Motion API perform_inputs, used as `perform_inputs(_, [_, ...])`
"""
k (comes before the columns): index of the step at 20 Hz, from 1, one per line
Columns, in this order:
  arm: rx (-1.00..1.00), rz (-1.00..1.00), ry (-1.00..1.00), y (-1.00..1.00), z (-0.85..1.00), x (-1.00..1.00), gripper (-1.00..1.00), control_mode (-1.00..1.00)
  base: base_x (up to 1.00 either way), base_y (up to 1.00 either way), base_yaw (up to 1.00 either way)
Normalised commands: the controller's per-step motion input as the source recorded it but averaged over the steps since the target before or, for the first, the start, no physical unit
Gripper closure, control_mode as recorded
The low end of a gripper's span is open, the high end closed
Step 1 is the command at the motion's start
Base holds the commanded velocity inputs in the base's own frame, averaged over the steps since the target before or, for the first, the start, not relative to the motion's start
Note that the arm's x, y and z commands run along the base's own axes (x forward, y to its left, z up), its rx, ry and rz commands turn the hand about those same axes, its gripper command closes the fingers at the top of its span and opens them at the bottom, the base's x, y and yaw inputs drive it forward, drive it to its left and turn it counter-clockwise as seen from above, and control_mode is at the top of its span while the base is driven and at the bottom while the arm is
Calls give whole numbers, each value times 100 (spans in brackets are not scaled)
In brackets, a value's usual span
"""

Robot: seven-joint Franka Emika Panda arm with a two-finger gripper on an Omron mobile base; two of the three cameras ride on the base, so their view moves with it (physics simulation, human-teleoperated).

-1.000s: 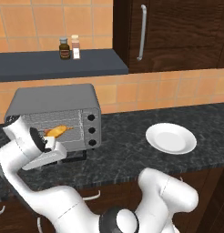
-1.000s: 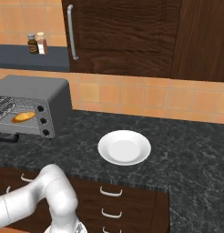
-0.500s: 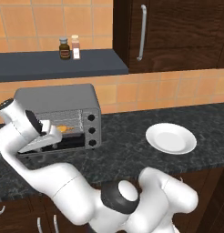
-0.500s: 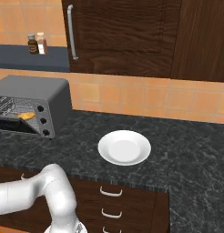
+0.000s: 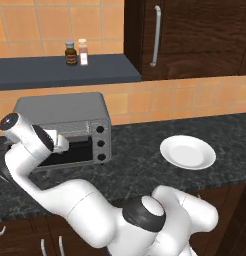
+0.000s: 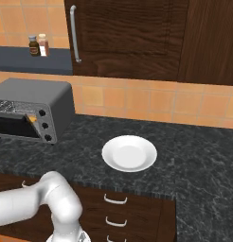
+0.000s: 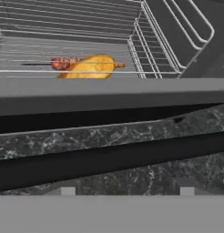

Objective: Pick up the kebab skewer and baguette bread, and place them inside the toaster oven. Close the toaster oven door and start by setting the timer.

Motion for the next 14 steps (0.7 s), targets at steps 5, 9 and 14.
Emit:
perform_inputs(5, [5,0,-11,-21,-44,80,-100,-100,0,0,0])
perform_inputs(9, [5,0,-6,-27,-46,71,-100,-100,0,0,0])
perform_inputs(14, [4,1,-7,-21,-27,35,-100,-100,0,0,0])
